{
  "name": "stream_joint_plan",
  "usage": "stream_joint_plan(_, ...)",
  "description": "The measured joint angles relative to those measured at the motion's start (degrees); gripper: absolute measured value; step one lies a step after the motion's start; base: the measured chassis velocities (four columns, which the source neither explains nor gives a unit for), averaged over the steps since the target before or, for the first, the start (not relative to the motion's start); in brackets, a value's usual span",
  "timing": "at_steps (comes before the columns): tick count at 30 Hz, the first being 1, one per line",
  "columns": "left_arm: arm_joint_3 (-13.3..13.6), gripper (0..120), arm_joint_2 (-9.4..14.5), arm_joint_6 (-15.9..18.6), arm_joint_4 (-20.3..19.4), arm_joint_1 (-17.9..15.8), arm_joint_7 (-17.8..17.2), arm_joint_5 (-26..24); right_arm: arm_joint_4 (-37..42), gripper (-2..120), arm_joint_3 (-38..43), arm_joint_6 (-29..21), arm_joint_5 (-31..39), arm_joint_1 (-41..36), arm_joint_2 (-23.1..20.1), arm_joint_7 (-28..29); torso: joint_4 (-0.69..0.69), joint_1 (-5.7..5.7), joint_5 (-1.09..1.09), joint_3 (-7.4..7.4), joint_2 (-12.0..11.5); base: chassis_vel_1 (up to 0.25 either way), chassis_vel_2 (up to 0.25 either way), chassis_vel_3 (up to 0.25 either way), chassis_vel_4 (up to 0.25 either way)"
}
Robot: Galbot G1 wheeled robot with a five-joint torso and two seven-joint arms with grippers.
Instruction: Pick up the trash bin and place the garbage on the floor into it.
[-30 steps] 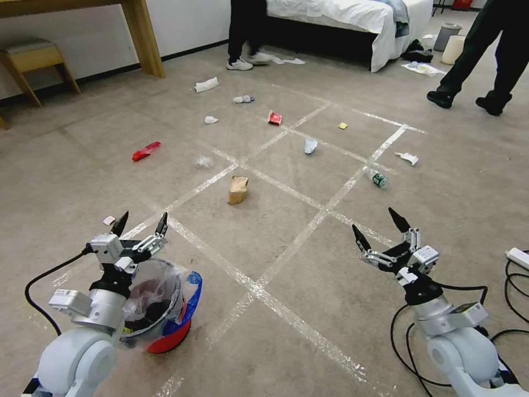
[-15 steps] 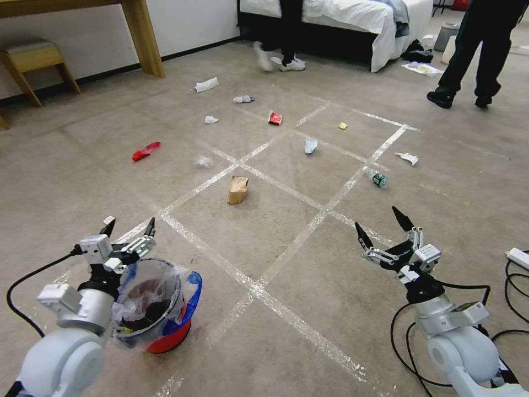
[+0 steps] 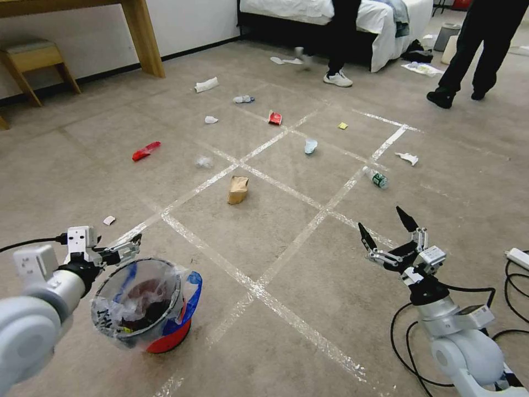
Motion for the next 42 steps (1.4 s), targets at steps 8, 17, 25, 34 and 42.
stream_joint_plan(8,-0.89,100,3.02,4.73,2.61,-1.36,-11.09,-12.55,-0.48,100,0.11,0.28,-0.23,0.01,0.37,-0.38,0.02,0.00,0.01,0.00,0.00,0.000,0.000,0.000,0.000)
stream_joint_plan(17,1.32,100,4.29,5.70,6.82,-3.32,-15.14,-15.84,-1.13,100,-0.07,0.56,-0.64,0.19,0.88,-0.53,0.01,0.00,0.01,0.00,0.00,0.000,0.000,0.000,0.000)
stream_joint_plan(25,3.80,100,4.03,5.61,9.78,-3.68,-15.44,-17.52,-1.90,100,-0.13,1.02,-0.80,0.40,1.01,-0.84,0.02,0.00,0.01,0.00,0.00,0.000,0.000,0.000,0.000)
stream_joint_plan(34,6.55,100,3.78,5.47,12.87,-4.67,-14.05,-17.33,-2.25,100,-0.22,1.27,-0.81,0.45,1.24,-1.04,0.01,0.00,0.00,0.00,0.00,0.000,0.000,0.000,0.000)
stream_joint_plan(42,8.45,100,3.55,5.40,16.27,-6.11,-13.11,-17.04,-2.48,100,-0.44,1.40,-0.89,0.51,1.48,-1.22,0.01,0.00,0.02,0.00,0.00,0.000,0.000,0.000,0.000)
